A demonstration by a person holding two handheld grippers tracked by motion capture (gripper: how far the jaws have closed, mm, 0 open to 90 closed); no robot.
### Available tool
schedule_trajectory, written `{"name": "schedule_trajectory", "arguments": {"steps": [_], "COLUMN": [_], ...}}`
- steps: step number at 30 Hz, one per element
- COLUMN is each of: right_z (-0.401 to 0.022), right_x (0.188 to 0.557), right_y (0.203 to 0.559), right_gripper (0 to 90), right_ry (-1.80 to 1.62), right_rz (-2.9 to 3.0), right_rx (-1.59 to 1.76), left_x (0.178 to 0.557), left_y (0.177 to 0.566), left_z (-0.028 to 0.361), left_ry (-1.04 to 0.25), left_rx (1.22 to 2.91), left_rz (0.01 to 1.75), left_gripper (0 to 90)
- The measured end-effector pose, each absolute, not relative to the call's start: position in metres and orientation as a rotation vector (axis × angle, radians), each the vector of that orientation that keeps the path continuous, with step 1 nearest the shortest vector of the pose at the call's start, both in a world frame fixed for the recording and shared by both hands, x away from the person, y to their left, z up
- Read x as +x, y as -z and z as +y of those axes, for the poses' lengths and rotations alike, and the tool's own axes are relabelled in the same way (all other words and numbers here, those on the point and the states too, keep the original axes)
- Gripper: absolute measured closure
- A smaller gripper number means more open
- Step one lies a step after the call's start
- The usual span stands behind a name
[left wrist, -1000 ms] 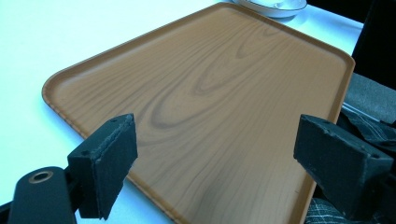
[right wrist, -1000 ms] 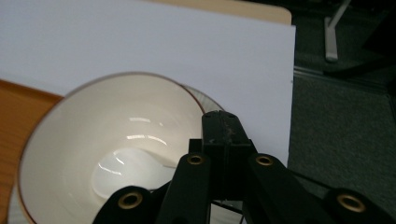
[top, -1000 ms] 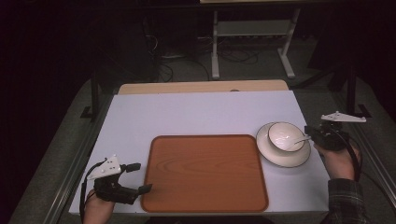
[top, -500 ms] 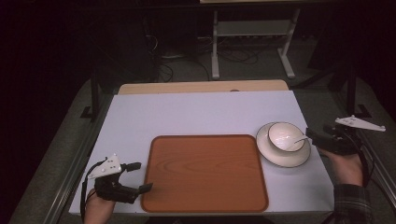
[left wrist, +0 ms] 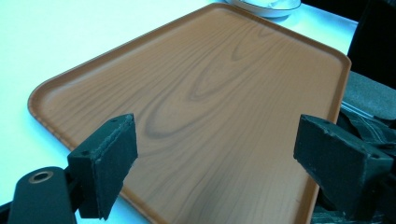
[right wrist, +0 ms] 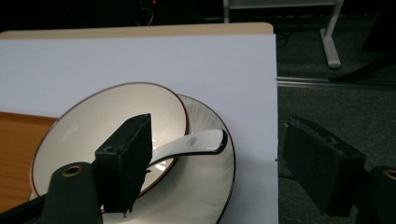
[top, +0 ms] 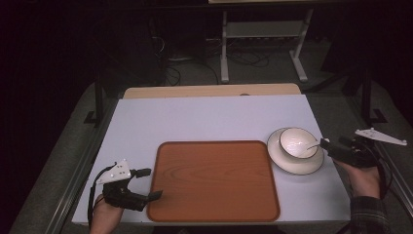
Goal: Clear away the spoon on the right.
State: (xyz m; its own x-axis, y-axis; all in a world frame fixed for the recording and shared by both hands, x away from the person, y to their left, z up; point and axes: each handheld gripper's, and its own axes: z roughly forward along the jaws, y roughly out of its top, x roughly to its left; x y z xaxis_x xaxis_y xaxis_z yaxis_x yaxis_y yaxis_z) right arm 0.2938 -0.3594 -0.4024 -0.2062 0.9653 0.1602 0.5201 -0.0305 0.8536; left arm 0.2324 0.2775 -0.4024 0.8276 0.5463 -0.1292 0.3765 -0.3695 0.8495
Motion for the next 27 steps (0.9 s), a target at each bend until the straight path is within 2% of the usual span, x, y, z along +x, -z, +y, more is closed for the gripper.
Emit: {"name": "schedule_trajectory", "arguments": {"steps": [14,20,25,27], "right_z": [-0.342,-0.344,-0.343,-0.343], "right_x": [0.312,0.315,0.316,0.316], "right_y": [0.420,0.422,0.422,0.422], "right_gripper": [27.3,33.4,44.3,45.2], "right_ry": [-1.213,-1.212,-1.188,-1.182], "right_rz": [1.845,1.843,1.856,1.860], "right_rx": [1.584,1.611,1.619,1.615], "left_x": [0.230,0.229,0.228,0.228], "left_y": [0.402,0.402,0.401,0.401], "left_z": [0.280,0.281,0.282,0.282], "left_ry": [-0.219,-0.223,-0.229,-0.228], "left_rx": [2.000,2.000,1.999,1.999], "left_rz": [0.689,0.694,0.697,0.697], "left_gripper": [13.0,13.0,13.0,13.0]}}
